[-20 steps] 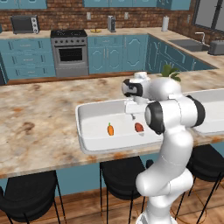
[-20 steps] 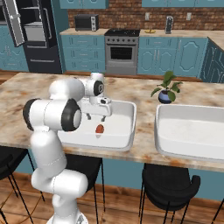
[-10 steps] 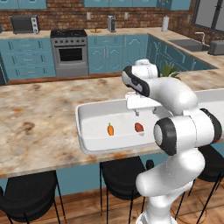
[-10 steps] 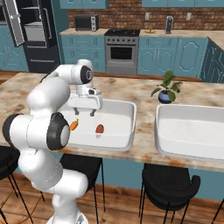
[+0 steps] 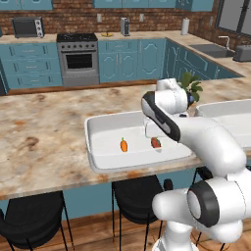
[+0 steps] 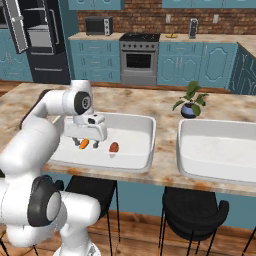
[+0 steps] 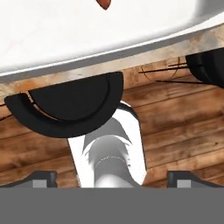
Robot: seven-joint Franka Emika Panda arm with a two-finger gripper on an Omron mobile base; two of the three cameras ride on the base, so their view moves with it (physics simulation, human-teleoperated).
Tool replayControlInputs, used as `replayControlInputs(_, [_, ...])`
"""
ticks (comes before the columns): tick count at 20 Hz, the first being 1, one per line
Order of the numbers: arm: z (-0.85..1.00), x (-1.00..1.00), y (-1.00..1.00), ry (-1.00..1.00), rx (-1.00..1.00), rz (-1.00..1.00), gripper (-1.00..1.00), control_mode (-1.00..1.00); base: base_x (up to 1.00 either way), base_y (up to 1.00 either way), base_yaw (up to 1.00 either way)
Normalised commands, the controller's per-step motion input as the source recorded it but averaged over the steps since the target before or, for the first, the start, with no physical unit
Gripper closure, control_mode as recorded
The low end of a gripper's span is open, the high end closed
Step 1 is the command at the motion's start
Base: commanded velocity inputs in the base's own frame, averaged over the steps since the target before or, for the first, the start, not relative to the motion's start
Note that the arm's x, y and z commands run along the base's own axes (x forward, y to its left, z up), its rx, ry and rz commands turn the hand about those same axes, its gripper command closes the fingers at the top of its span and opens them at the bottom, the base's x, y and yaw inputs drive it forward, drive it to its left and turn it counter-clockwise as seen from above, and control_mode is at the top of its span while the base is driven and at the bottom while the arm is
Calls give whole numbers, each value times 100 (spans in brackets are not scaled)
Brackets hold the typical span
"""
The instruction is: Place the cold items (carrot and sweet potato) from the fridge in one tupperware on the dining counter. Place the warm items (kebab skewer and hot dog) in the stove area in another tupperware.
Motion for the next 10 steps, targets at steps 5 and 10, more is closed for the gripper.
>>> replayControlInputs(5, [-36, -52, 0, -9, -1, 1, -100, -100, 0, 0, 0])
replayControlInputs(10, [0, -7, 0, 0, 0, 1, -100, -100, 0, 0, 0])
